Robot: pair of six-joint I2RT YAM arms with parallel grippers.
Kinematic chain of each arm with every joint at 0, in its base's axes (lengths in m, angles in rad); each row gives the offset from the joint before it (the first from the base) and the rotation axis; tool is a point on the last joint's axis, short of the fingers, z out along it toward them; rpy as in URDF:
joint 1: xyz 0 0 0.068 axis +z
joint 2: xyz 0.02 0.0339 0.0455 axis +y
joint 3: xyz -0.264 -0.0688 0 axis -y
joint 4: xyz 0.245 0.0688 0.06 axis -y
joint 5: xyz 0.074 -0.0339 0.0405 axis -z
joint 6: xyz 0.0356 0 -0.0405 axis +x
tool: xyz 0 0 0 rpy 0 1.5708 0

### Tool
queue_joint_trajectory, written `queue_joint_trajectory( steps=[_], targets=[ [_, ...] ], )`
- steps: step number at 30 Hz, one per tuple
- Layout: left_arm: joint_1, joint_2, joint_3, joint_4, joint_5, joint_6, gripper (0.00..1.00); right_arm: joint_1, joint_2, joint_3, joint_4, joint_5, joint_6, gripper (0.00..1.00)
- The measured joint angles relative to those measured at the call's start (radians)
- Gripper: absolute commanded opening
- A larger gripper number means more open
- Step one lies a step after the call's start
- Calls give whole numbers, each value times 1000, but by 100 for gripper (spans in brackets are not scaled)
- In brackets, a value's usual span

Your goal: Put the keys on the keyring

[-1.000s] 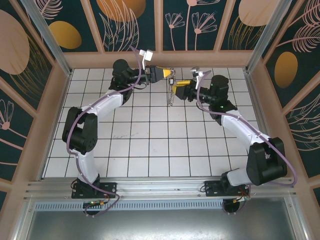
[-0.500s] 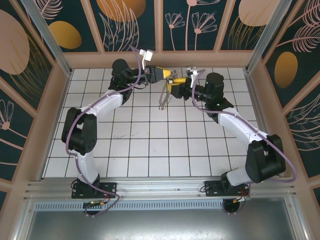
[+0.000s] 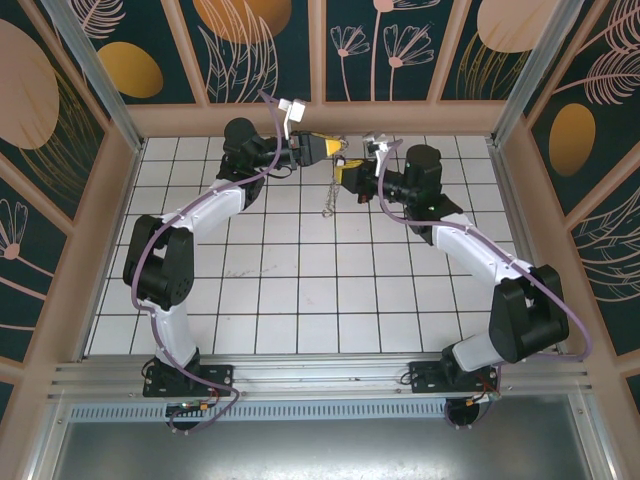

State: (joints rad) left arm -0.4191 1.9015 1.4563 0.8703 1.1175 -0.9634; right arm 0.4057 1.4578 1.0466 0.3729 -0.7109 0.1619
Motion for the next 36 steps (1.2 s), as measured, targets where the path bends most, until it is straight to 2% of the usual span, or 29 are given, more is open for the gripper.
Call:
queue_joint_trajectory(
  steps=[18, 36],
  targets=[
    [-10, 0, -2, -15, 1, 4, 0, -6, -64, 6, -155, 31, -77, 0],
    [-10, -1, -14, -18, -16, 28, 0, -6, -99, 87, -360, 71, -158, 0]
  ],
)
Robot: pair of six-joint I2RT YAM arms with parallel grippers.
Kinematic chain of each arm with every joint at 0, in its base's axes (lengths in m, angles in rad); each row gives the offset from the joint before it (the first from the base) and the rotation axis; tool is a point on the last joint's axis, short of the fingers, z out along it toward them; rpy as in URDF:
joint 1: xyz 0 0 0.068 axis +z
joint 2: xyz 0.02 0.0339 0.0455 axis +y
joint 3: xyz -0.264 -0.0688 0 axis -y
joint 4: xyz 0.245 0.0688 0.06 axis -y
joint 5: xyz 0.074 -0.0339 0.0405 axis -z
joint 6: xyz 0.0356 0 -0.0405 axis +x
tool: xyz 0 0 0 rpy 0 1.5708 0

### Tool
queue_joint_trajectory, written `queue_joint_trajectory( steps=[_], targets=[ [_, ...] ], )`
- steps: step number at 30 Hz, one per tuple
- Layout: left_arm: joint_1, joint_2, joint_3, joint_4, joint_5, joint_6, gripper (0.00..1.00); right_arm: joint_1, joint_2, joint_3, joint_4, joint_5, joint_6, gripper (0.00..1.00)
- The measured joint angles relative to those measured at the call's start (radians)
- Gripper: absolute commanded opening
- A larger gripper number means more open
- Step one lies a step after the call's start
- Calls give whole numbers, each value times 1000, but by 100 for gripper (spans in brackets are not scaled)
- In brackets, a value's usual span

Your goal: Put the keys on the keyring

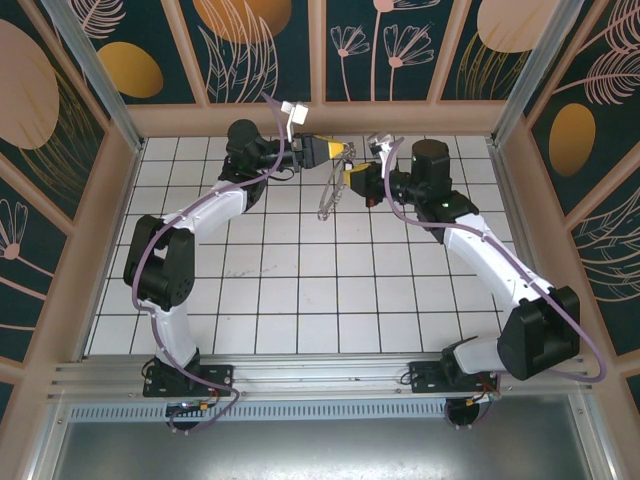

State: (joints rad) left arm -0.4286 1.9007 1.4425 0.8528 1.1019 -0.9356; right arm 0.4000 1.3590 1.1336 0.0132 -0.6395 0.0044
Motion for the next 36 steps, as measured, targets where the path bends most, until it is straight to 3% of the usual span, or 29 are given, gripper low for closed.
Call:
queue_joint_trajectory(
  steps=[17, 36],
  targets=[
    [-2, -17, -26, 0, -11, 23, 0, -15, 24, 134, -139, 17, -58, 0],
    [1, -28, -47, 9, -48, 34, 0, -49, 99, 266, -283, -44, -116, 0]
  ],
)
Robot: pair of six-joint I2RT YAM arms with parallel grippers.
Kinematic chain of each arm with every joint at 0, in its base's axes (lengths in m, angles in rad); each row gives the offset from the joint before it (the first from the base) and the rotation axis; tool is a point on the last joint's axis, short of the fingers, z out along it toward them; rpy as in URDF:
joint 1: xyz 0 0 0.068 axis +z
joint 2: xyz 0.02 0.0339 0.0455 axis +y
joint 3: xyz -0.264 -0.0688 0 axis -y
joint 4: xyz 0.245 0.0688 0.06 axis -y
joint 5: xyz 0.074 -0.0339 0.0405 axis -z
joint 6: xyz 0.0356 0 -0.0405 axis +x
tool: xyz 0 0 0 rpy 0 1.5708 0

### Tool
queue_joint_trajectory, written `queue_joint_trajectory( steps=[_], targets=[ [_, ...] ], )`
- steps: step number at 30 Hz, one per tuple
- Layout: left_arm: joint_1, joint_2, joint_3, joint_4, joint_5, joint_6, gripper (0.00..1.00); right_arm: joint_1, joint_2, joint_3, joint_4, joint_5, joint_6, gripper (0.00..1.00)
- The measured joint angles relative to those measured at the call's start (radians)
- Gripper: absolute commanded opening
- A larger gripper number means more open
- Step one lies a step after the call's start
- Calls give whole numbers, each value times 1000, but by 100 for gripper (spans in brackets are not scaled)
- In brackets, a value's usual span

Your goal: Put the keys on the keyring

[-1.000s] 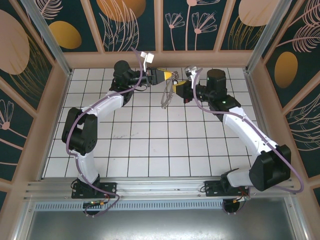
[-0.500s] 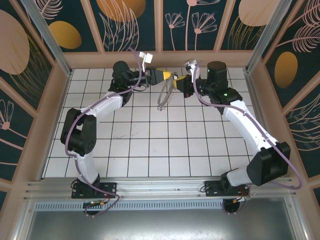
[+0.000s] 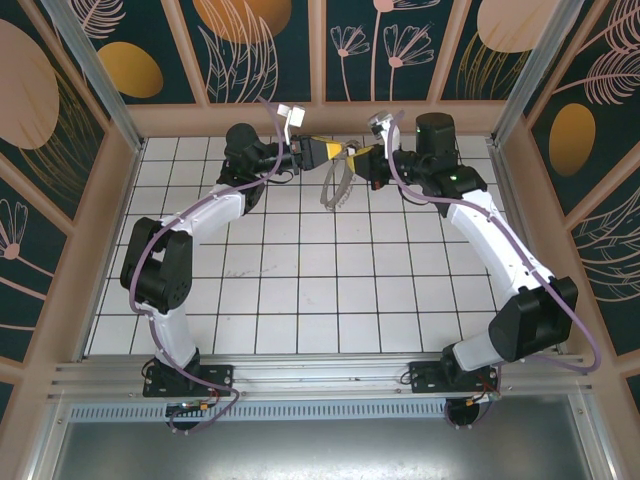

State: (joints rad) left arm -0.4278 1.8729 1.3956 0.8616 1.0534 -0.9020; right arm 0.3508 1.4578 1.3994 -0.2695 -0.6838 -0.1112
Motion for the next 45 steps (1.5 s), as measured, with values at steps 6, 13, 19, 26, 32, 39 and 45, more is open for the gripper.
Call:
queue_joint_trajectory(
  steps=[6, 13, 19, 26, 32, 39, 45],
  targets=[
    [0, 0, -1, -2, 14, 0, 0, -22, -21, -66, 7, -2, -12, 0],
    [-10, 0, -1, -17, 20, -1, 0, -22, -35, -115, 20, -22, -14, 0],
    [-10, 0, -1, -17, 20, -1, 0, -24, -40, -115, 20, -16, -15, 0],
    [-10, 0, -1, -16, 19, -1, 0, -24, -39, -46, -21, 32, -33, 0],
    [-11, 0, -1, 1, 11, -1, 0, -22, -11, 26, -77, 40, -49, 0],
    [-10, 0, 0, 2, 0, -1, 0, -19, 29, 92, -117, 36, -60, 0],
    [-6, 0, 0, 3, 0, -2, 0, 4, 69, 153, -143, 48, -67, 0]
  ],
)
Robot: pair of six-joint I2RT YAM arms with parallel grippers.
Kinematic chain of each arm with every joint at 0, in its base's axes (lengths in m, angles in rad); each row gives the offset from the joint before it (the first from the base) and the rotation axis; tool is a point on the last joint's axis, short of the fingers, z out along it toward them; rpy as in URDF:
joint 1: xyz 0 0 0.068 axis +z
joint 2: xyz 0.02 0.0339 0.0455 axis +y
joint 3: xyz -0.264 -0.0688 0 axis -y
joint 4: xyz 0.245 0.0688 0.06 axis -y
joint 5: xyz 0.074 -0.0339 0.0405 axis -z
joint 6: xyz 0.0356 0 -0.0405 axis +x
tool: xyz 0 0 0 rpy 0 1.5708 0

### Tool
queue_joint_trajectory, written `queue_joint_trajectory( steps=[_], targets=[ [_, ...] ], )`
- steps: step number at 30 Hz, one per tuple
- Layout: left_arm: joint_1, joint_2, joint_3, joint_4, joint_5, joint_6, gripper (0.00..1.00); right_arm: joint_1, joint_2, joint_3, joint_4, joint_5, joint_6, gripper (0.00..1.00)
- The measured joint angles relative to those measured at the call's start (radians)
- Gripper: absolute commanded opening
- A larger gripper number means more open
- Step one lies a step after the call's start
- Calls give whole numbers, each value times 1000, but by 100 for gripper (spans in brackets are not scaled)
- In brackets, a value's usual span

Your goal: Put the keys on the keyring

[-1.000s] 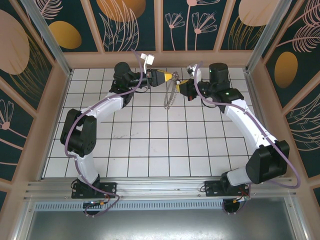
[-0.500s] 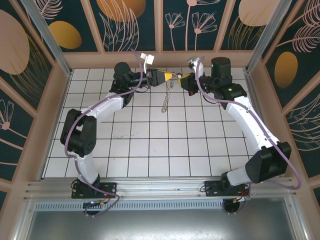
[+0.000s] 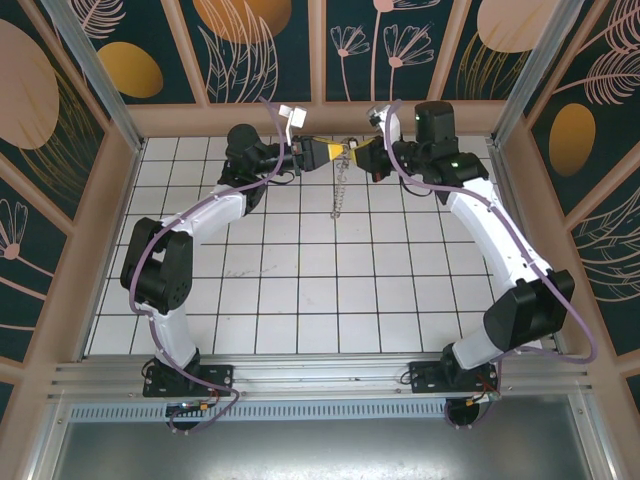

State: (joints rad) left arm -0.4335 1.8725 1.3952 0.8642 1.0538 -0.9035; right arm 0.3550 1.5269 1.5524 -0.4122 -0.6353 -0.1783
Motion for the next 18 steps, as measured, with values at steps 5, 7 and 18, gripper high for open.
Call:
queue_joint_trajectory(
  steps=[5, 7, 18],
  targets=[
    [11, 0, 0, 0, 1, 0, 0, 18, 22, 27, -12, 33, -6, 0],
    [11, 0, 0, 0, 0, 0, 0, 20, 25, 31, -13, 44, -8, 0],
    [11, 0, 2, -13, -26, -4, 25, 29, 25, 39, -27, 121, -26, 0]
  ],
)
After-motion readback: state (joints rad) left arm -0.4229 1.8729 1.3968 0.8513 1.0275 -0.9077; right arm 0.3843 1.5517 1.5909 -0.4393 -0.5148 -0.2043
